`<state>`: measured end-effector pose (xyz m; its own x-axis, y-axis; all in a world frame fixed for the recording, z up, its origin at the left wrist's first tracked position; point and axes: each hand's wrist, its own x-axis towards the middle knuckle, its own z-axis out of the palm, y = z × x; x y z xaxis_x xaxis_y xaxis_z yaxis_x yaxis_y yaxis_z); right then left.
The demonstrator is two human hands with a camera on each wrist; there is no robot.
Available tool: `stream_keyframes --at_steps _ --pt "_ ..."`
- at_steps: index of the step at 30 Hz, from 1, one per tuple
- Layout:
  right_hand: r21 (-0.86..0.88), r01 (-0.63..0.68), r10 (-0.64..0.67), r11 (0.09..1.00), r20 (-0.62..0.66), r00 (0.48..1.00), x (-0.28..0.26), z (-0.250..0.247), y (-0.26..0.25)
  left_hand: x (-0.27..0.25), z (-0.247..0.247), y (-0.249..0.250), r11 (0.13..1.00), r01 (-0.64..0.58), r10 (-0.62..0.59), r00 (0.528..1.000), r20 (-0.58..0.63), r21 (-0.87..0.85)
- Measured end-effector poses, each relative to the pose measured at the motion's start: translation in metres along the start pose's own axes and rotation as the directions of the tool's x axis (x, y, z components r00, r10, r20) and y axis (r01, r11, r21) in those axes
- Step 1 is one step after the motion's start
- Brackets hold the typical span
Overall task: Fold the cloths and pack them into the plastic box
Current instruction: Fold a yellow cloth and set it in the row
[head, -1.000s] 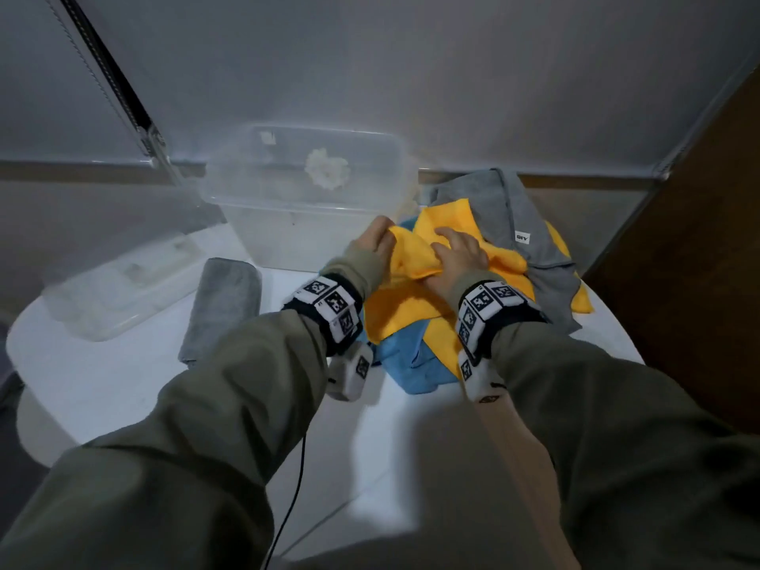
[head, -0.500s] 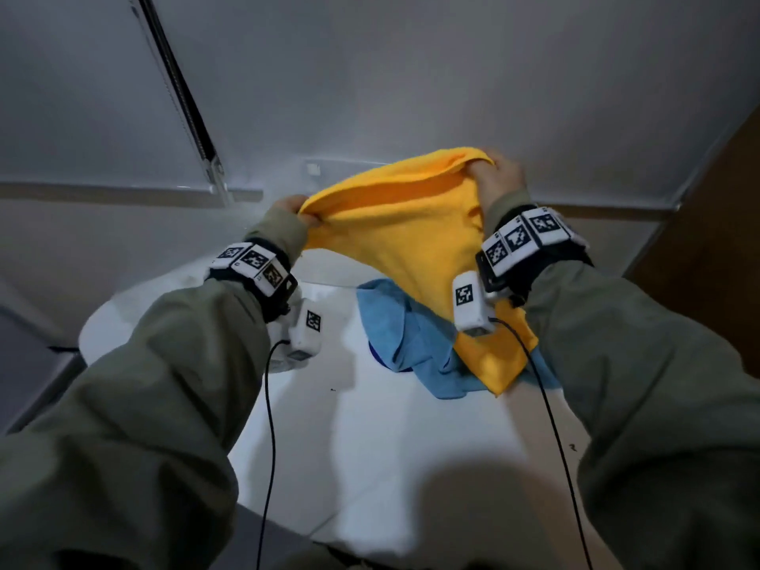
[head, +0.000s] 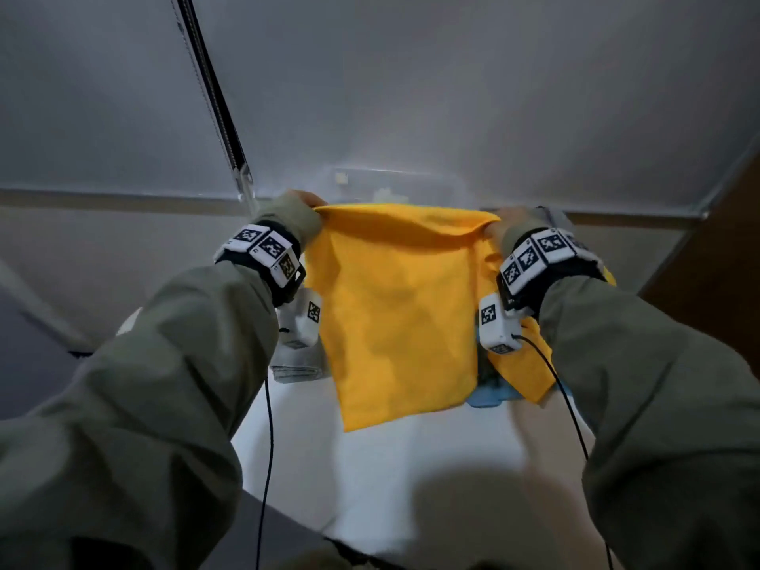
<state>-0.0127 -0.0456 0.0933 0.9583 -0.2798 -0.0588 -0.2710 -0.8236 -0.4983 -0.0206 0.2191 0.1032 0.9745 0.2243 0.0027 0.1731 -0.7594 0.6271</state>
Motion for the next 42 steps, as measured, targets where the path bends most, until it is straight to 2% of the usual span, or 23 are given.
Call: stream_keyframes --at_steps 2,3,5,6,8,10,14,17,19,22,24,25,27,29,30,31,33,34,35,37,39,42 --pt "-0.175 -0.003 -0.040 0.985 -0.240 0.970 -0.002 0.011 0.008 0.002 0.005 -0.008 1.000 0.020 -0.020 1.000 -0.003 -0.022" --pt "-0.111 -0.028 0.004 0.993 -0.212 0.977 0.006 0.013 0.013 0.004 0.007 -0.011 0.999 0.023 -0.023 1.000 -0.002 -0.026" --pt "0.126 -0.029 0.035 0.992 -0.043 0.998 0.016 0.010 0.011 0.006 0.011 -0.016 0.999 0.040 -0.040 0.999 -0.011 -0.027" --pt "0.204 -0.048 0.059 0.978 -0.047 0.997 0.021 0.008 0.011 0.008 0.012 -0.018 0.998 0.050 -0.051 0.998 -0.029 -0.031" --pt "0.275 -0.065 0.102 0.959 -0.121 0.987 0.021 0.002 0.010 0.014 0.013 -0.022 0.995 0.079 -0.083 0.995 -0.063 -0.060" --pt "0.304 -0.043 0.085 0.952 -0.125 0.989 0.024 -0.001 0.010 0.018 0.012 -0.024 0.986 0.104 -0.118 0.988 -0.101 -0.131" --pt "0.350 -0.021 0.039 0.937 -0.045 0.998 0.025 -0.003 0.011 0.018 0.008 -0.027 0.958 0.109 -0.164 0.967 -0.197 -0.264" --pt "0.441 -0.036 0.007 0.897 0.068 0.998 0.023 -0.003 0.015 0.021 0.011 -0.028 0.869 0.085 -0.138 0.988 -0.074 -0.487" --pt "0.450 -0.024 0.000 0.892 0.055 0.998 0.024 -0.002 0.017 0.026 0.013 -0.030 0.876 0.072 -0.084 0.996 -0.004 -0.477" --pt "0.426 -0.023 0.055 0.904 -0.062 0.997 0.025 -0.005 0.020 0.036 0.018 -0.037 0.914 0.055 -0.069 0.997 -0.020 -0.401" --pt "0.320 -0.033 0.089 0.947 -0.163 0.983 0.027 -0.009 0.023 0.040 0.021 -0.039 0.951 0.058 -0.068 0.997 -0.025 -0.303" --pt "0.258 -0.043 0.098 0.965 -0.207 0.973 0.028 -0.010 0.025 0.039 0.021 -0.038 0.972 0.054 -0.067 0.997 -0.047 -0.230" --pt "0.178 -0.078 0.126 0.981 -0.274 0.953 0.028 -0.014 0.026 0.036 0.021 -0.036 0.981 -0.023 -0.016 0.980 -0.198 -0.195" --pt "0.218 -0.091 0.162 0.972 -0.334 0.928 0.026 -0.018 0.024 0.029 0.019 -0.028 0.923 -0.185 0.047 0.923 -0.381 -0.337" --pt "0.277 -0.059 0.158 0.959 -0.351 0.923 0.026 -0.021 0.021 0.026 0.017 -0.021 0.860 -0.260 0.063 0.909 -0.413 -0.440" --pt "0.365 0.014 0.123 0.931 -0.351 0.928 0.028 -0.021 0.017 0.024 0.017 -0.012 0.773 -0.320 0.096 0.912 -0.398 -0.547" --pt "0.416 0.261 -0.152 0.871 -0.277 0.949 0.026 -0.020 0.001 0.020 0.016 0.014 0.602 -0.394 0.270 0.919 -0.287 -0.694" --pt "0.426 0.347 -0.274 0.835 -0.225 0.935 0.023 -0.019 -0.010 0.020 0.017 0.026 0.567 -0.407 0.380 0.901 -0.210 -0.716" --pt "0.447 0.414 -0.375 0.793 -0.177 0.910 0.020 -0.017 -0.020 0.018 0.019 0.039 0.562 -0.417 0.475 0.870 -0.135 -0.714" --pt "0.408 0.520 -0.533 0.750 -0.092 0.841 0.009 -0.018 -0.040 0.014 0.024 0.059 0.579 -0.403 0.558 0.830 -0.016 -0.708" --pt "0.401 0.600 -0.645 0.692 -0.029 0.764 0.001 -0.022 -0.053 0.012 0.028 0.068 0.549 -0.314 0.563 0.824 0.064 -0.775" --pt "0.449 0.627 -0.719 0.636 0.050 0.693 -0.003 -0.026 -0.056 0.012 0.032 0.073 0.494 -0.127 0.550 0.812 0.196 -0.860"
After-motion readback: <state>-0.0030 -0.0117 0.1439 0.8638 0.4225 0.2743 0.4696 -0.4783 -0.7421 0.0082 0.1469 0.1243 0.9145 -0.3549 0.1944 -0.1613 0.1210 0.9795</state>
